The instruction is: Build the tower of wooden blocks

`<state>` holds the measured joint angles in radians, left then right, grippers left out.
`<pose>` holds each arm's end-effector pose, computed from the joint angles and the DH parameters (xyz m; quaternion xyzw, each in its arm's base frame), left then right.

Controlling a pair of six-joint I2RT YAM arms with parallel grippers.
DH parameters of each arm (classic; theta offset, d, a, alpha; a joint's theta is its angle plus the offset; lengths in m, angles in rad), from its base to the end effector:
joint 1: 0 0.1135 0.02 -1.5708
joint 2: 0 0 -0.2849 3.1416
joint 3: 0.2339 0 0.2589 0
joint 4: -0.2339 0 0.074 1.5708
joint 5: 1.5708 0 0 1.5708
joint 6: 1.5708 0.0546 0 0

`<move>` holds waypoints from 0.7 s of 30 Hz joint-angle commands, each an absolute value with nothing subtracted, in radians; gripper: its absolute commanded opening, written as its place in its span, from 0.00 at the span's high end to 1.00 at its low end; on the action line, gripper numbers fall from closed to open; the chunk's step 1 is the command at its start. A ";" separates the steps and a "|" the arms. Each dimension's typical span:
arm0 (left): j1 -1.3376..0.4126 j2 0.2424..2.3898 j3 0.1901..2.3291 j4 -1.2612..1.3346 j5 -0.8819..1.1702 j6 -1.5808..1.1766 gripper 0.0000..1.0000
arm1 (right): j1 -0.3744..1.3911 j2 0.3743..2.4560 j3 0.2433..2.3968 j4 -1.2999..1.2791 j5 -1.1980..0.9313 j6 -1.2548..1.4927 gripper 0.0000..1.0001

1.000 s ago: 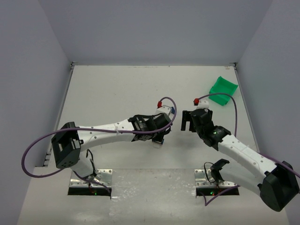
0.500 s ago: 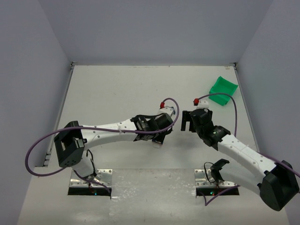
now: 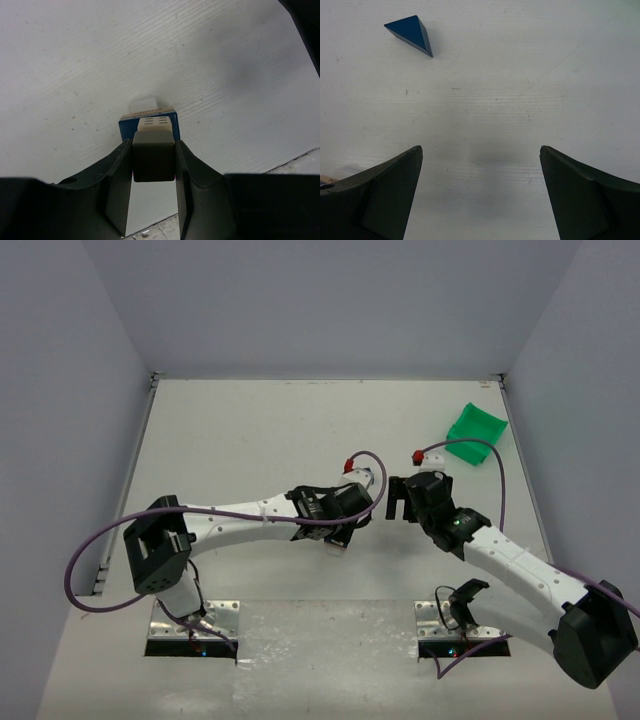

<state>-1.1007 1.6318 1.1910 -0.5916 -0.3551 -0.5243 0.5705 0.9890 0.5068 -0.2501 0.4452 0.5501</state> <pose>0.1777 -0.3078 0.2372 0.2247 0.9230 -0.0730 0.3036 0.1861 0.0915 0.2055 0.0808 0.8917 0.0402 0.4435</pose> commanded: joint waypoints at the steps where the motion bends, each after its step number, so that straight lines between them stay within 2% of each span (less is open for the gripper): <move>1: -1.098 1.640 1.240 -0.562 -0.367 -0.518 1.00 | 0.565 0.976 0.533 -0.241 0.479 0.564 0.01; 21: -1.097 1.658 1.246 -0.565 -0.350 -0.520 0.96 | 0.566 0.966 0.528 -0.243 0.491 0.568 0.01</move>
